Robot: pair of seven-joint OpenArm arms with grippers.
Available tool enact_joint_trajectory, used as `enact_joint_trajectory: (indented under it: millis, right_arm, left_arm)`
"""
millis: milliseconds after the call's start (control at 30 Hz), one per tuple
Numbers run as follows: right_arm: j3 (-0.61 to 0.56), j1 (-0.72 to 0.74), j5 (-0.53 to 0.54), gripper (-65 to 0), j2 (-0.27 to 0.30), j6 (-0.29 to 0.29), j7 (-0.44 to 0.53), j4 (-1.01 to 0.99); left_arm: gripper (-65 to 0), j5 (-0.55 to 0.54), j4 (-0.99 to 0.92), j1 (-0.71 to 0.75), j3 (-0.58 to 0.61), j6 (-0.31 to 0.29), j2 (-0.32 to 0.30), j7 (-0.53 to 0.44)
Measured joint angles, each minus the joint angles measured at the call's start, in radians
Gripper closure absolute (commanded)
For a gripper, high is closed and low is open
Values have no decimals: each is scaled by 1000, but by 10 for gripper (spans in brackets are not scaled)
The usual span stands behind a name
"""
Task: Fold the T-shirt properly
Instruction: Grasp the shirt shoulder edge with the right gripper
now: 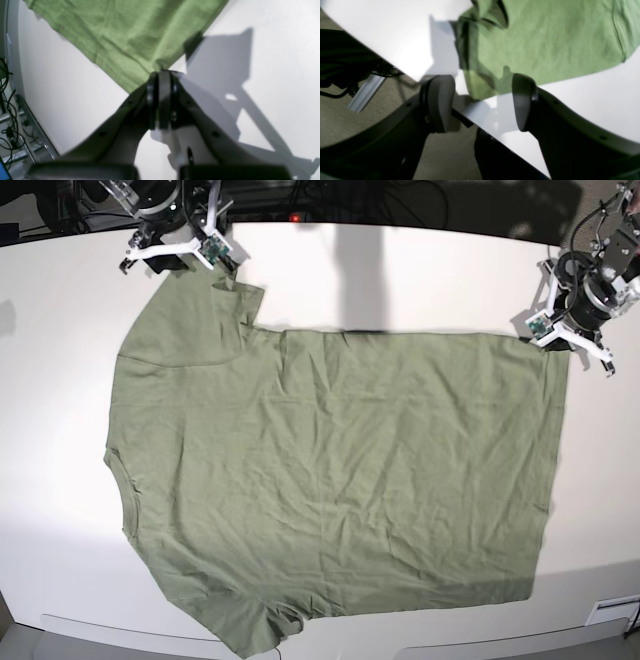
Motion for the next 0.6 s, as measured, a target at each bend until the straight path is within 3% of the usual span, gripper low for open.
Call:
enact_joint_trajectory:
  millis: [233, 367, 600]
  right_arm:
    - [0, 5, -4, -377, 0, 0, 8, -40]
    - [0, 59, -23, -377, -3, -36, 32, -99]
    - [-2, 72, -33, -377, -3, -45, 33, -114]
  left_arm:
    - [0, 0, 0, 0, 0, 0, 0, 0]
    - [0, -3, 0, 0, 0, 0, 0, 0]
    - [0, -3, 0, 0, 0, 0, 0, 0]
